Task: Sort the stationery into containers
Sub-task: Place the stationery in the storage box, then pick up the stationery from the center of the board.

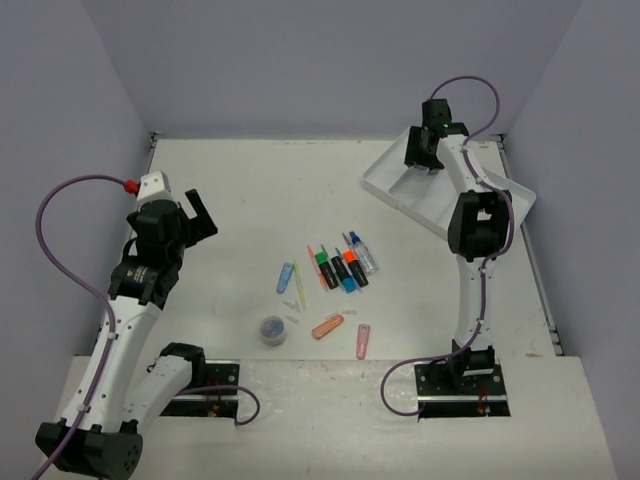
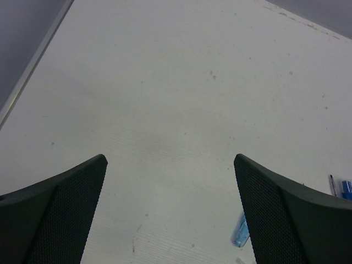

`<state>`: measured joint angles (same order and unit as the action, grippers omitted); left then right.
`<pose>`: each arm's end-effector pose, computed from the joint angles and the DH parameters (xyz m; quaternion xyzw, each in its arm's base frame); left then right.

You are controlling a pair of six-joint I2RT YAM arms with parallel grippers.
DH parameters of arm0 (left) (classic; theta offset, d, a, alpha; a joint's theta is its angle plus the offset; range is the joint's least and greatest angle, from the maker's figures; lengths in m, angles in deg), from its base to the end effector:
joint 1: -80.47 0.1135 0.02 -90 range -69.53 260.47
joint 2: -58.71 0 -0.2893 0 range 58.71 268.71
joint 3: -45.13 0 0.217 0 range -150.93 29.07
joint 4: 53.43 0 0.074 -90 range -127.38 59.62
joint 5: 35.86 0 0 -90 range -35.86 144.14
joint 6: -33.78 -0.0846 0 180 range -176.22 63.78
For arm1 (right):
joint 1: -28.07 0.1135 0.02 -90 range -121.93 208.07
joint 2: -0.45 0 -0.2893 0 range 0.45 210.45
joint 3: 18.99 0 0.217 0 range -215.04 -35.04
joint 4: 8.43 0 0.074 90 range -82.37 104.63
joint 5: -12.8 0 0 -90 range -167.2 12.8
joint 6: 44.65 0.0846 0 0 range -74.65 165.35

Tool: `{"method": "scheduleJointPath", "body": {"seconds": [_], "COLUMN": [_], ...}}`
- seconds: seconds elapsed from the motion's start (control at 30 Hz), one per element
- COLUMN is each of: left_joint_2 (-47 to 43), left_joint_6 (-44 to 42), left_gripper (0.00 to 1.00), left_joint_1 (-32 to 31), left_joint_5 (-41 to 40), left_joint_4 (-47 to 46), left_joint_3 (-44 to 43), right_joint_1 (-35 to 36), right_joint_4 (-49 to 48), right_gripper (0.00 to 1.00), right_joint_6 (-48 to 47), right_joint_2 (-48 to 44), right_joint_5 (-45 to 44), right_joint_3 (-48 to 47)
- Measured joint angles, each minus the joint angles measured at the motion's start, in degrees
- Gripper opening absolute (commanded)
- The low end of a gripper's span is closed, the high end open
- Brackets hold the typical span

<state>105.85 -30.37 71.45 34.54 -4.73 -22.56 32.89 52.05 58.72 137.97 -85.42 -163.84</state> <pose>0.1644 0.0026 0.3292 -0.2102 0.8234 -0.0124 0.5269 0.5423 0.0336 0.2103 0.0931 0.9420 -0.0173 0.3220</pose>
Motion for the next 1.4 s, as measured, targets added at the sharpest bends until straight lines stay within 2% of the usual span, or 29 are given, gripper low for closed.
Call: {"method": "scheduleJointPath", "body": {"seconds": [0.1, 0.33, 0.57, 0.67, 0.77, 0.83, 0.9, 0.97, 1.07, 1.2, 1.4], "left_joint_2": [-0.11, -0.33, -0.39, -0.27, -0.09, -0.15, -0.41, -1.01, -2.34, -3.96, -4.53], "left_joint_6": [-0.04, -0.13, -0.13, 0.05, 0.89, 2.74, 4.6, 6.67, 9.4, 11.61, 11.79], "left_gripper": [1.0, 1.0, 1.0, 1.0, 1.0, 1.0, 1.0, 1.0, 1.0, 1.0, 1.0], "left_joint_1": [0.0, 0.0, 0.0, 0.01, 0.36, 0.85, 1.46, 1.96, 2.62, 3.02, 3.04], "left_joint_5": [0.2, 0.57, 0.3, -1.41, -4.71, -7.71, -10.98, -14.39, -18.56, -21.66, -21.5], "left_joint_4": [-0.02, -0.05, -0.07, 0.05, 1.03, 2.72, 4.35, 6.26, 8.72, 10.29, 10.35], "left_joint_3": [0.0, 0.0, 0.0, 0.0, -0.06, -0.48, -1.08, -1.87, -3.08, -3.72, -3.74], "right_joint_1": [0.0, 0.0, 0.53, 3.17, 11.69, 21.48, 32.7, 44.03, 55.65, 62.38, 67.39], "right_joint_4": [0.11, 0.27, 1.06, -0.55, -2.69, -6.25, -10.43, -13.89, -15.66, -14.42, -11.69], "right_gripper": [0.74, 0.87, 0.86, 0.87, 0.89, 0.99, 0.99, 0.99, 0.99, 0.96, 0.92], "right_joint_6": [-0.03, -0.34, -0.5, -0.33, 0.22, 0.68, 1.44, 2.78, 5.12, 7.48, 10.32], "right_joint_2": [0.0, 0.0, -1.02, -7.22, -20.05, -28.01, -34.03, -37.21, -37.29, -33.66, -28.65], "right_joint_5": [-1.04, -2.08, -2.72, -3.14, -3.12, -2.97, -2.54, -2.43, -2.84, -3.13, -4.42], "right_joint_3": [0.0, 0.0, 1.0, 8.73, 22.91, 29.67, 34.66, 38.11, 40.91, 41.97, 41.97]}}
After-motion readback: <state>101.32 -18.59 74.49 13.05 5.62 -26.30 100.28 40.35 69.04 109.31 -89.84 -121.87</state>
